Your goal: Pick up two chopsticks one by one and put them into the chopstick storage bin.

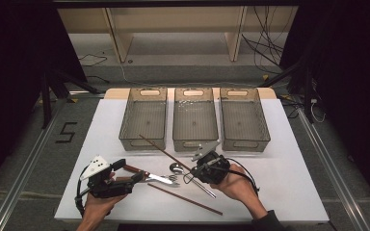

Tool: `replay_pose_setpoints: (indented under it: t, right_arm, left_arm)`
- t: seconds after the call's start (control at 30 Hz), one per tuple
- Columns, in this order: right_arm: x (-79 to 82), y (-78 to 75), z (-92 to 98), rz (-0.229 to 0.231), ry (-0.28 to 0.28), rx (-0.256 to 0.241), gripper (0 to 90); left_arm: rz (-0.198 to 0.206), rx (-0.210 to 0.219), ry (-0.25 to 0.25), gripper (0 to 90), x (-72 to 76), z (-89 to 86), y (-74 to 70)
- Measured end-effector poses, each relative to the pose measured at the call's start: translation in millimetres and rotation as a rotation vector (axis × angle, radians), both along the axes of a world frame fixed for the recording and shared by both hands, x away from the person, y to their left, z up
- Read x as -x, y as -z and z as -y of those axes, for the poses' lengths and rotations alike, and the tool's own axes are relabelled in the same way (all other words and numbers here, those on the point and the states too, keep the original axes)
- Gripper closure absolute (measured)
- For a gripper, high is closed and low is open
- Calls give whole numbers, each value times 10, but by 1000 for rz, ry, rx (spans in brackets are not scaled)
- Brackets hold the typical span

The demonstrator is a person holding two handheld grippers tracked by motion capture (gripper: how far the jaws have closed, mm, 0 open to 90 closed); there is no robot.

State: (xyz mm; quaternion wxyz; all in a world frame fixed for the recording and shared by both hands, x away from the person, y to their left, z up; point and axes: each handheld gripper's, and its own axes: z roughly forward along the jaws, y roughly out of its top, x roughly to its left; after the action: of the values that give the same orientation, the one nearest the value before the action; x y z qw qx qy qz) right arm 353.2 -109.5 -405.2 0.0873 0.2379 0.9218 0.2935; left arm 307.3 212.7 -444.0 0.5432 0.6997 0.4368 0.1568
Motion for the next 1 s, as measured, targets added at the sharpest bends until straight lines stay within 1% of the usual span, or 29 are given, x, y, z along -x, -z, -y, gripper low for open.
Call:
replay_pose_setpoints:
  t: [0.1,0.27,0.4,0.43,0.53,0.73,0.87,0.9,1.0]
  right_arm:
    - [-44,-1,-55,4,4,-1,851]
    - [-136,-29,-145,8,20,-20,851]
    - [-237,-94,-242,9,38,-46,851]
    - [-237,-94,-242,9,38,-46,851]
    - [-310,-133,-300,9,46,-65,851]
    - [-478,-226,-406,10,79,-98,851]
    - [-611,-278,-503,4,97,-120,851]
    - [-611,-278,-503,4,97,-120,851]
    - [-695,-291,-559,0,105,-123,851]
  left_arm:
    - [1,-10,1,128,0,4,3]
    - [14,-25,-1,128,5,14,4]
    - [21,-35,0,128,4,12,1]
    - [23,-35,-1,128,5,12,0]
    - [22,-34,-3,128,6,10,-1]
    - [34,-53,2,128,9,15,-3]
    - [28,-48,6,128,7,16,2]
    - [26,-51,8,128,5,15,3]
    - [28,-49,8,128,9,10,-2]
